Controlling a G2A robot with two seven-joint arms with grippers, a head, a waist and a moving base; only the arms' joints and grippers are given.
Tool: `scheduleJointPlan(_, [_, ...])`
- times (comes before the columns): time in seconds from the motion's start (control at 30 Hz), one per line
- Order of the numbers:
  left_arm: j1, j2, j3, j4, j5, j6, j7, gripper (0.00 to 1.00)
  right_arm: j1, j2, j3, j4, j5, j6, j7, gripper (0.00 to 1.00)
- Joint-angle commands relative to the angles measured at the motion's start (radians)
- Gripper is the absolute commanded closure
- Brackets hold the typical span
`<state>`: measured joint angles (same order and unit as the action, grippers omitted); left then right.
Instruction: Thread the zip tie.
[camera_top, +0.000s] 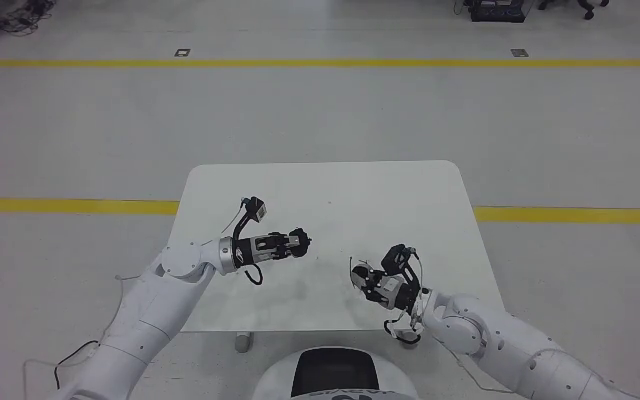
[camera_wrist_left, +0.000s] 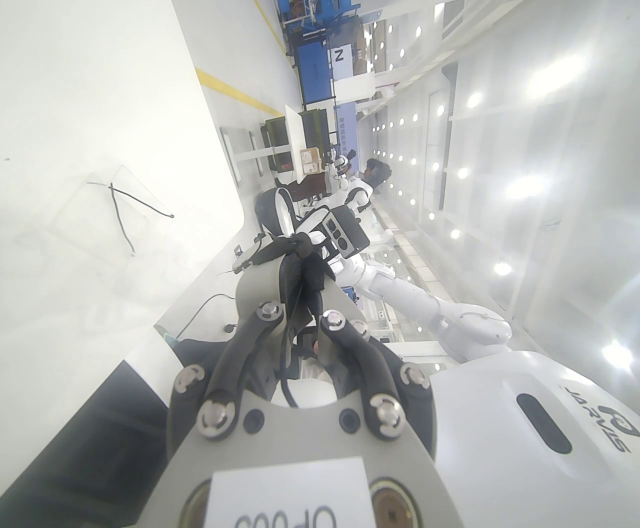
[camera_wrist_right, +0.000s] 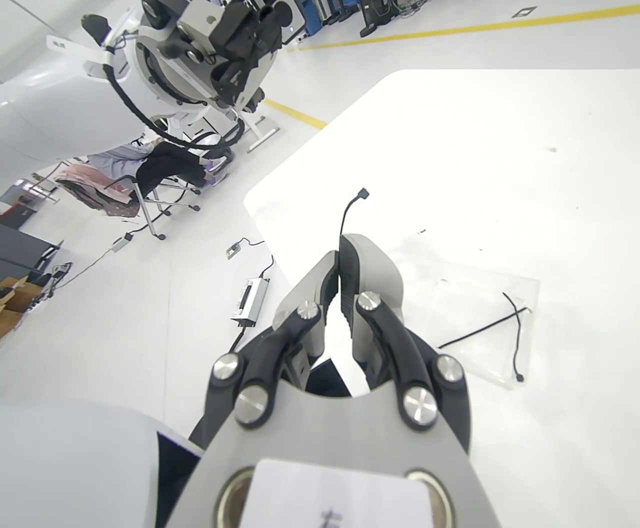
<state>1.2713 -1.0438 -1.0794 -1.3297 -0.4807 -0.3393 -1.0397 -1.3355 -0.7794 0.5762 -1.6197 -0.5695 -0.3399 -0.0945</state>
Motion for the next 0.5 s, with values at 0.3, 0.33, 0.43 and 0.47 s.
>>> scheduleJointPlan(0.3, [0.000, 0.000, 0.000, 0.000, 0.000, 0.000, 0.000, 1.00, -0.040, -0.026, 0.004, -0.002, -0.012, 0.000, -0.231, 1.00])
scheduleJointPlan(0.33, [0.000, 0.000, 0.000, 0.000, 0.000, 0.000, 0.000, 1.00, -0.038, -0.028, -0.001, -0.005, -0.013, 0.000, -0.257, 1.00])
scheduleJointPlan(0.43, [0.000, 0.000, 0.000, 0.000, 0.000, 0.000, 0.000, 1.00, -0.029, -0.031, -0.013, -0.008, -0.013, 0.000, -0.314, 1.00])
scheduleJointPlan(0.47, [0.000, 0.000, 0.000, 0.000, 0.000, 0.000, 0.000, 1.00, -0.025, -0.031, -0.016, -0.010, -0.013, 0.000, -0.327, 1.00])
